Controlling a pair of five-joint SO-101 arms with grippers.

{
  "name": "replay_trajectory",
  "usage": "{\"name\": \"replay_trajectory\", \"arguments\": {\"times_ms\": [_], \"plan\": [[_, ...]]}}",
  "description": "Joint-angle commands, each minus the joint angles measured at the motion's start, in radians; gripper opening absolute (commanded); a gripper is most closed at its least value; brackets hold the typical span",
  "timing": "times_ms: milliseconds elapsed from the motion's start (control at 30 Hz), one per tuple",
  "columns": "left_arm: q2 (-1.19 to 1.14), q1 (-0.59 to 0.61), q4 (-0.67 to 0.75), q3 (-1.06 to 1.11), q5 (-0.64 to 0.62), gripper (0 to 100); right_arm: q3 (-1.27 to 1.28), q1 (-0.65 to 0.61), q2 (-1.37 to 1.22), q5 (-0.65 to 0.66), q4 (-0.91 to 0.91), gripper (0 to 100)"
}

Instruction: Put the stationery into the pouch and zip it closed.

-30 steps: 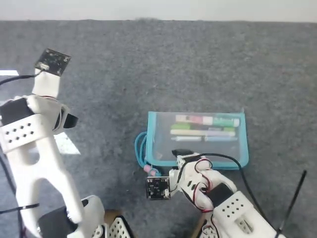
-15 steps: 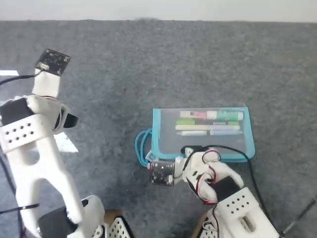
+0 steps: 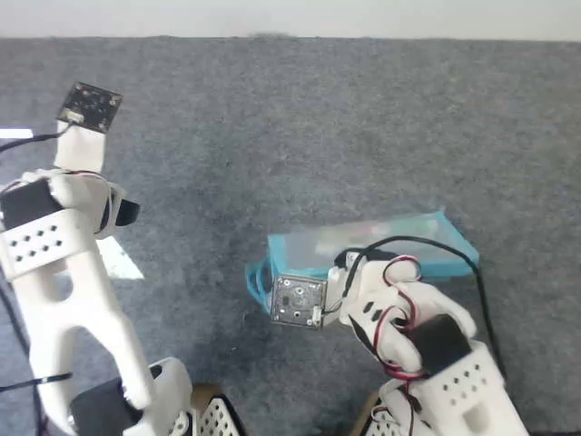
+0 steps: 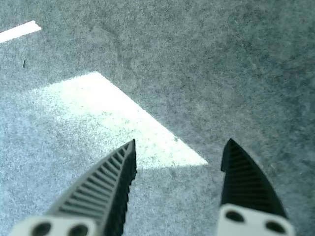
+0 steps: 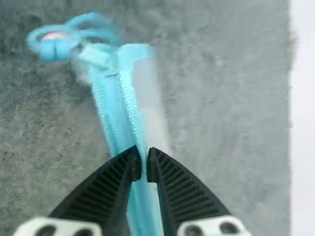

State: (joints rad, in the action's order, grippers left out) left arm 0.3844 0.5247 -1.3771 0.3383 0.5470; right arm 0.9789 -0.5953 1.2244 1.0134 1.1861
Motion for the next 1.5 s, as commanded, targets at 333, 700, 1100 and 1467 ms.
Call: {"name": "replay_trajectory", "arguments": {"times_ms": [333,700,1100,1467], "plan": [[0.54,-0.219,-0.008,0.2,-0.046,32,-0.328,-0.008,-0.314,-0.147,-0.077,0.9],[0.144,-0.072,0.095,0.122,-0.015,32,0.173,-0.213,0.01,-0.107,0.197,7.9],[-0.178,0.021,0.057,-0.114,-0.014,32,0.535,-0.28,0.062,0.066,0.008,19.3],[-0.187,0.017,0.021,-0.139,-0.011,32,0.359,-0.001,0.082,0.137,0.196,17.0]]}}
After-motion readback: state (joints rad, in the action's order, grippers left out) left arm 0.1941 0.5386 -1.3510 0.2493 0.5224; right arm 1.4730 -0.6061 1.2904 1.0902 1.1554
